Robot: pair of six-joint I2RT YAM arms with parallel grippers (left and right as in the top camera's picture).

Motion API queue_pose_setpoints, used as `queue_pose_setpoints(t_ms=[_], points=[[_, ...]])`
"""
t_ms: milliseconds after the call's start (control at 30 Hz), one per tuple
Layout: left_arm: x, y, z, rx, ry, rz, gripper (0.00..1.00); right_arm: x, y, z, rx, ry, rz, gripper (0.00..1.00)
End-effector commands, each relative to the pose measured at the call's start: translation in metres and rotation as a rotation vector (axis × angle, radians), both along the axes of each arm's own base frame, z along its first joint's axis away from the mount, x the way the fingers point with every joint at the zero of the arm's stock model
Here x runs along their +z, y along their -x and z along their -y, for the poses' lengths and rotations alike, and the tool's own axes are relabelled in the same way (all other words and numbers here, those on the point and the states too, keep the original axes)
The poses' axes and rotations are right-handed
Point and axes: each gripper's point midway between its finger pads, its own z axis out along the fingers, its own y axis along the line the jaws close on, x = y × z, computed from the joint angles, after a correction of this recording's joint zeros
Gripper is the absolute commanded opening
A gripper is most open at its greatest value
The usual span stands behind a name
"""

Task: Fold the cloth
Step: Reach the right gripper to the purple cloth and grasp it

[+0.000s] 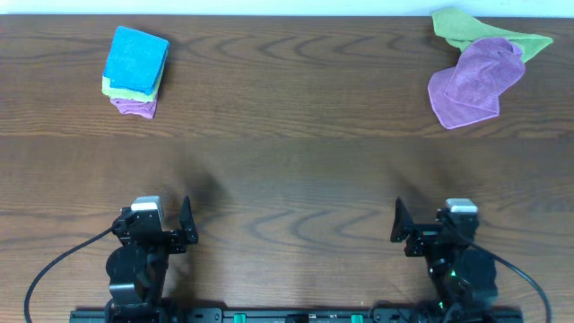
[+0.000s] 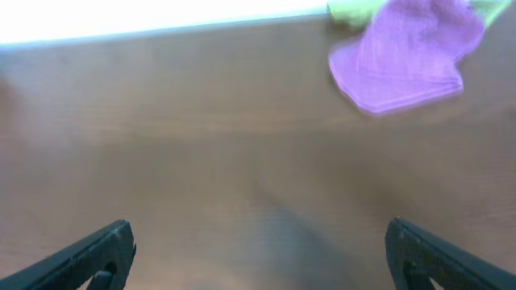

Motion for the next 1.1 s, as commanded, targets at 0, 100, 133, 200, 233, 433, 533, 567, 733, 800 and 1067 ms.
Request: queue_pose_setpoints(t_ms=[0, 100, 133, 200, 233, 433, 533, 567, 733, 800, 1067], points=[[-0.009, 0.000, -0.001, -0.002, -0.016, -0.017, 0.95, 0.017, -0.005, 0.003, -0.055, -0.128, 0.067, 0.99], [-0.009, 0.000, -0.001, -0.002, -0.016, -0.017, 0.95, 0.044, -0.011, 0.017, -0.154, -0.232, 0.181, 0.99], [-0.009, 0.000, -0.001, -0.002, -0.016, -0.017, 0.96, 0.050, -0.011, 0.030, -0.244, -0.295, 0.215, 0.99], [-0.009, 0.000, -0.001, -0.002, -0.016, -0.017, 0.95, 0.055, -0.011, 0.049, -0.359, -0.327, 0.254, 0.99], [-0.009, 0.000, -0.001, -0.002, -0.016, -0.017, 0.95, 0.054, -0.013, 0.053, -0.380, -0.310, 0.254, 0.99], [-0.009, 0.000, -0.001, -0.002, -0.016, -0.017, 0.95, 0.020, -0.063, 0.073, -0.445, -0.204, 0.115, 0.99], [-0.009, 0.000, -0.001, -0.002, -0.016, -0.017, 0.95, 0.001, -0.093, 0.076, -0.402, -0.241, 0.048, 0.99], [-0.009, 0.000, -0.001, -0.002, -0.016, -0.017, 0.95, -0.006, -0.102, 0.079, -0.398, -0.259, 0.025, 0.99], [-0.009, 0.000, -0.001, -0.002, -0.016, -0.017, 0.96, -0.035, -0.152, 0.094, -0.379, -0.307, -0.122, 0.99], [-0.009, 0.000, -0.001, -0.002, -0.016, -0.017, 0.95, -0.042, -0.171, 0.096, -0.362, -0.307, -0.166, 0.99], [-0.009, 0.000, -0.001, -0.002, -0.016, -0.017, 0.96, -0.059, -0.237, 0.125, -0.374, -0.179, -0.271, 0.99]])
